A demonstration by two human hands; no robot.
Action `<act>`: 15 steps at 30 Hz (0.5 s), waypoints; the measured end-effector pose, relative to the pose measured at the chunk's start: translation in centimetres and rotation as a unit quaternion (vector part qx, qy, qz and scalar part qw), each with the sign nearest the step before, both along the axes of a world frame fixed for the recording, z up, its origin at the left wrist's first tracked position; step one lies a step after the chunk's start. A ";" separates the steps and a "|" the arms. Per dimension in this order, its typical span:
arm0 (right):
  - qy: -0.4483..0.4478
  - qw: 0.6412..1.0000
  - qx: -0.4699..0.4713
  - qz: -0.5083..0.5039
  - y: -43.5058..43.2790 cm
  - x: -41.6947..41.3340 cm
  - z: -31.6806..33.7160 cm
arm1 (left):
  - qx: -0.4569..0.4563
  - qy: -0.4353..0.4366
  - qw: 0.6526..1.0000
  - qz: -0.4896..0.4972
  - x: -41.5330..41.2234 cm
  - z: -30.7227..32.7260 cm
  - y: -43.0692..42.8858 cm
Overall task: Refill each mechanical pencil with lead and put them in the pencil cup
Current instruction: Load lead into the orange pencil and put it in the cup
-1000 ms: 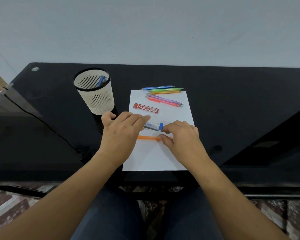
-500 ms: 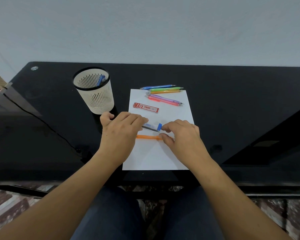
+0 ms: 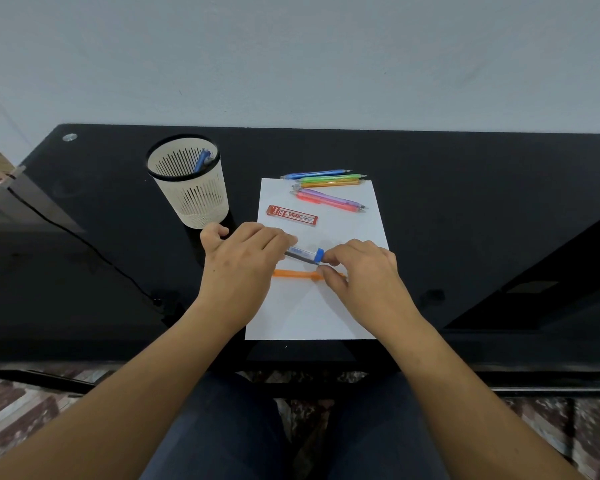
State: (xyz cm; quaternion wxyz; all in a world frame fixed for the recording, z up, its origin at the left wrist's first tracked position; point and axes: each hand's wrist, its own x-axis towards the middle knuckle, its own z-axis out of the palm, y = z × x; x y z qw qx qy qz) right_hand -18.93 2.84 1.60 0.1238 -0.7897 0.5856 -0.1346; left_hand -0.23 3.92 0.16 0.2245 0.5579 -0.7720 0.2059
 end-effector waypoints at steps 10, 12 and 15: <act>-0.016 1.000 -0.001 -0.004 -0.1 0.1 -0.5 | 0.001 0.005 1.000 0.002 0.0 -0.2 0.0; -0.026 1.000 -0.009 -0.004 -0.1 0.1 -0.6 | -0.002 0.008 1.000 0.003 0.0 -0.2 0.0; -0.039 0.999 -0.013 -0.007 -0.1 0.2 -0.7 | -0.003 0.012 1.000 0.006 0.0 -0.4 0.0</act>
